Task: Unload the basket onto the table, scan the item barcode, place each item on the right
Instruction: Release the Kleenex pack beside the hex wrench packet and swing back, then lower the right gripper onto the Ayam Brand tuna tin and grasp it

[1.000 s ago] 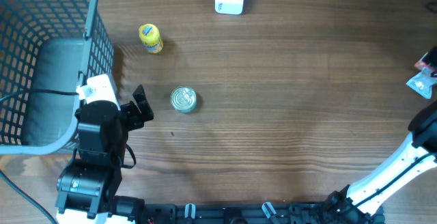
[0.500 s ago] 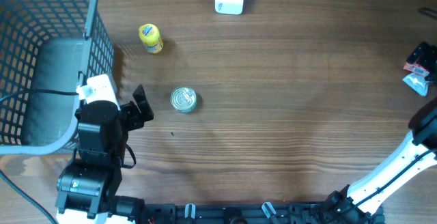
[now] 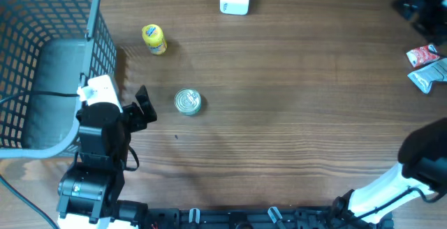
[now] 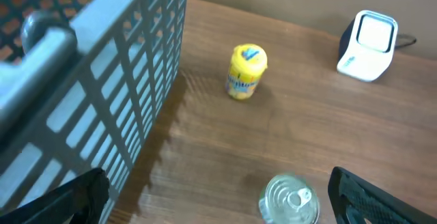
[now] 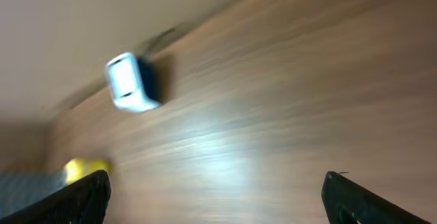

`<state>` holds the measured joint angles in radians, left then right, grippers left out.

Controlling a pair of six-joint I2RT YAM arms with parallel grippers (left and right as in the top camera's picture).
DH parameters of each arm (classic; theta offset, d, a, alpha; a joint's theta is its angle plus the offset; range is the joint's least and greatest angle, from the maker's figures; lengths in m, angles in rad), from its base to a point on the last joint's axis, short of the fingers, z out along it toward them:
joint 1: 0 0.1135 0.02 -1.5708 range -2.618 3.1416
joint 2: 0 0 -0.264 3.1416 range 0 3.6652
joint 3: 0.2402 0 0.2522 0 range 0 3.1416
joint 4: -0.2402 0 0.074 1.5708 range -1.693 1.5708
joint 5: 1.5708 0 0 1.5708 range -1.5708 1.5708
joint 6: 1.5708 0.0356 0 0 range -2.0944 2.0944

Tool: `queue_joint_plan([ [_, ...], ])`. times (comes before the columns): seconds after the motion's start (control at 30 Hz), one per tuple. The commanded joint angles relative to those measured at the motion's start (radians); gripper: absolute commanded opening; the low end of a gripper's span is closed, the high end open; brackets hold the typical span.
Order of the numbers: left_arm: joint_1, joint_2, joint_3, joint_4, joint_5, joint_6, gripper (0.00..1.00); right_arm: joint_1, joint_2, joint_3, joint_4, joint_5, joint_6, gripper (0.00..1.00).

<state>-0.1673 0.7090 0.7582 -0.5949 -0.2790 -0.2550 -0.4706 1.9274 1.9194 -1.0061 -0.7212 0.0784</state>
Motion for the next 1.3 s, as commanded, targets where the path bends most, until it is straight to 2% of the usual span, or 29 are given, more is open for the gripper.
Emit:
queue_joint_plan([
  [0.0, 0.002, -0.008, -0.003, 0.035, -0.007, -0.019, 1.00, 0.142, 0.034, -0.003, 0.031, -0.083, 0.076, 1.00],
  [0.07, 0.002, -0.009, -0.003, 0.039, -0.006, -0.019, 1.00, 0.261, 0.068, -0.003, 0.002, -0.005, 0.136, 1.00],
  [0.13, 0.002, -0.009, -0.003, 0.037, -0.006, -0.019, 1.00, 0.396, 0.100, -0.003, -0.042, 0.154, 0.231, 1.00],
  [0.23, 0.002, -0.010, -0.003, 0.037, -0.002, -0.019, 1.00, 0.573, 0.134, -0.003, -0.062, 0.341, 0.257, 1.00],
  [0.3, 0.002, -0.010, -0.003, 0.037, -0.002, -0.018, 1.00, 0.700, 0.163, -0.003, -0.050, 0.446, 0.122, 1.00],
  [0.37, 0.002, -0.010, -0.003, 0.033, -0.002, -0.018, 1.00, 0.786, 0.189, -0.003, -0.062, 0.507, -0.080, 1.00],
  [0.43, 0.002, -0.010, -0.003, 0.017, -0.002, -0.018, 1.00, 0.838, 0.211, -0.003, -0.085, 0.549, -0.126, 1.00],
  [0.53, 0.002, -0.010, -0.003, -0.005, -0.002, -0.019, 1.00, 0.865, 0.224, -0.003, -0.101, 0.564, 0.130, 1.00],
  [0.6, 0.002, -0.010, -0.003, -0.008, -0.002, -0.019, 1.00, 0.866, 0.224, -0.003, -0.146, 0.502, 0.472, 1.00],
  [0.67, 0.002, -0.011, -0.003, -0.007, -0.003, -0.049, 1.00, 0.869, 0.224, -0.003, -0.131, 0.360, 0.564, 1.00],
  [0.73, 0.002, -0.016, -0.003, 0.005, -0.002, -0.053, 1.00, 0.882, 0.224, -0.003, -0.127, 0.275, 0.753, 1.00],
  [0.83, 0.002, -0.027, 0.002, 0.065, 0.014, -0.046, 1.00, 0.919, 0.224, -0.003, -0.102, 0.251, 0.927, 1.00],
  [0.93, 0.002, -0.031, 0.048, 0.080, 0.088, 0.021, 1.00, 0.980, 0.224, -0.004, -0.072, 0.257, 1.040, 1.00],
  [1.07, 0.002, -0.031, 0.127, 0.075, 0.084, 0.089, 1.00, 1.067, 0.225, -0.004, -0.053, 0.325, 1.173, 1.00],
  [1.27, 0.002, -0.066, 0.209, 0.066, 0.079, 0.121, 1.00, 1.135, 0.228, -0.006, -0.044, 0.409, 1.260, 1.00],
])
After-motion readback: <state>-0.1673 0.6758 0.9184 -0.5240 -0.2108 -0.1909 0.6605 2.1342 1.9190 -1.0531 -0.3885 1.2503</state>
